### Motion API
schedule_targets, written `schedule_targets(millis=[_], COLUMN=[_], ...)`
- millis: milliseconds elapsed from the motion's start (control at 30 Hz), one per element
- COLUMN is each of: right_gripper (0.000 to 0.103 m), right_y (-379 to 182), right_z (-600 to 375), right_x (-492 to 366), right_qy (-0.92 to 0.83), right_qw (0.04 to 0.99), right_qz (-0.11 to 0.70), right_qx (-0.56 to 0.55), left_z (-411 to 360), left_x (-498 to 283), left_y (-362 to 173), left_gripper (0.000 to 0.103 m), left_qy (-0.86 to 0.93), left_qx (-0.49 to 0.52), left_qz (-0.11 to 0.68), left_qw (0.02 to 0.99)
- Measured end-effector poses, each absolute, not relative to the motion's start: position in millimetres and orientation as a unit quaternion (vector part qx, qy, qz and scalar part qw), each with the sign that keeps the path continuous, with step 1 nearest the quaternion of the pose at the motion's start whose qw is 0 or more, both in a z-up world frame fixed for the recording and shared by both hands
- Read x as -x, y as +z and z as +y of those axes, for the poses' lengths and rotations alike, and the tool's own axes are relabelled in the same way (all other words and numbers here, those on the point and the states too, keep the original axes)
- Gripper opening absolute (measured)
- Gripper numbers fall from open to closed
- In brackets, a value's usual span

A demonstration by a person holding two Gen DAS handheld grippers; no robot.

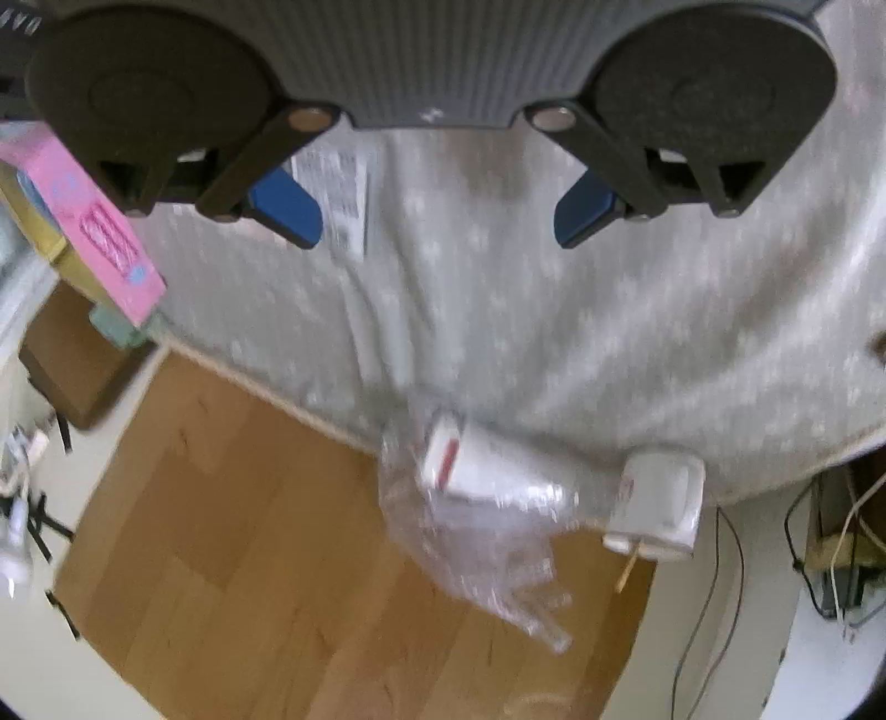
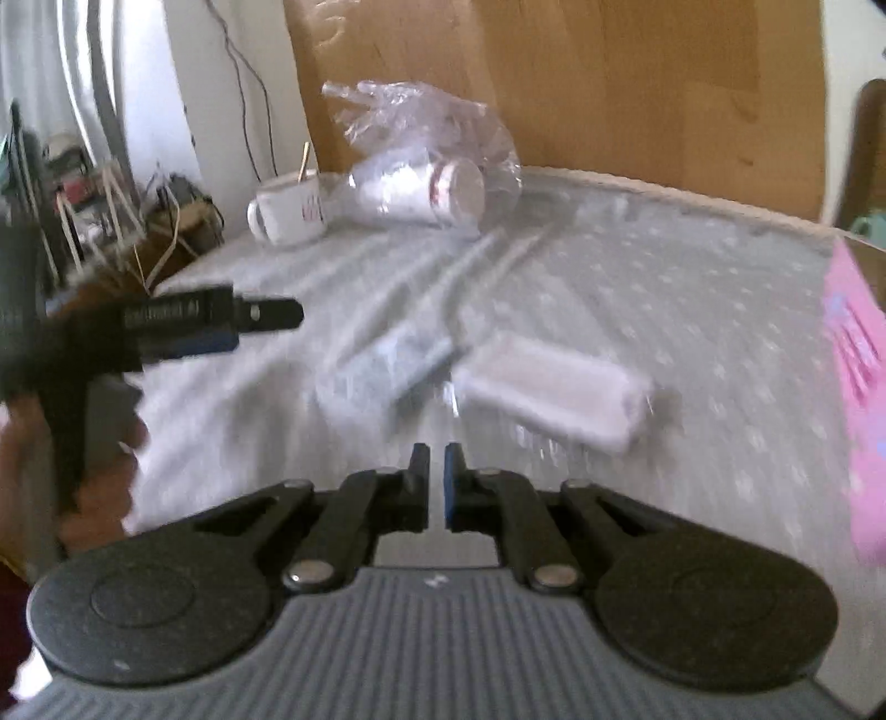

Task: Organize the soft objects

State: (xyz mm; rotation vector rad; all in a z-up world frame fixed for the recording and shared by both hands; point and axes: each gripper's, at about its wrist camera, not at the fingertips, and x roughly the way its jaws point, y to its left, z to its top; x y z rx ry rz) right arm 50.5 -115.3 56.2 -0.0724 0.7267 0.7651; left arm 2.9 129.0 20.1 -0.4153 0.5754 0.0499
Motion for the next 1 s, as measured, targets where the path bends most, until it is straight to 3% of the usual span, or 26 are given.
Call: schedule_targets(millis=[133, 167, 200, 267, 500, 533, 567, 600, 1000], right_gripper=[0.012, 0.018, 0.035, 0.053, 0.054, 0.054, 0.054, 0.051, 0.048], right_y=[34, 31, 31, 33, 22, 17, 14, 11, 16], right_z=[-130, -130, -128, -120, -63, -56, -51, -47, -67], right_x=[-23, -28, -31, -37, -45, -50, -55, -59, -3], right_qy=[0.355, 0.357, 0.357, 0.357, 0.354, 0.350, 0.349, 0.350, 0.363], right_qw=[0.867, 0.863, 0.861, 0.865, 0.878, 0.877, 0.877, 0.879, 0.878], right_qz=[0.348, 0.359, 0.362, 0.352, 0.309, 0.314, 0.315, 0.309, 0.301], right_qx=[0.028, 0.011, -0.002, -0.011, 0.091, 0.095, 0.095, 0.094, 0.081], left_z=[133, 135, 135, 136, 123, 119, 113, 108, 59], left_x=[3, 0, -4, -17, -63, -66, -67, -66, 30], left_y=[17, 20, 21, 25, 16, 15, 15, 14, 15], left_gripper=[0.093, 0.093, 0.093, 0.089, 0.077, 0.072, 0.056, 0.052, 0.052], left_qy=[0.025, 0.021, 0.010, -0.009, -0.082, -0.081, -0.087, -0.097, -0.159], left_qx=[0.227, 0.227, 0.224, 0.221, 0.183, 0.170, 0.151, 0.144, 0.168], left_qz=[0.304, 0.308, 0.315, 0.328, 0.371, 0.371, 0.370, 0.374, 0.384], left_qw=[0.925, 0.924, 0.922, 0.918, 0.907, 0.909, 0.912, 0.911, 0.894])
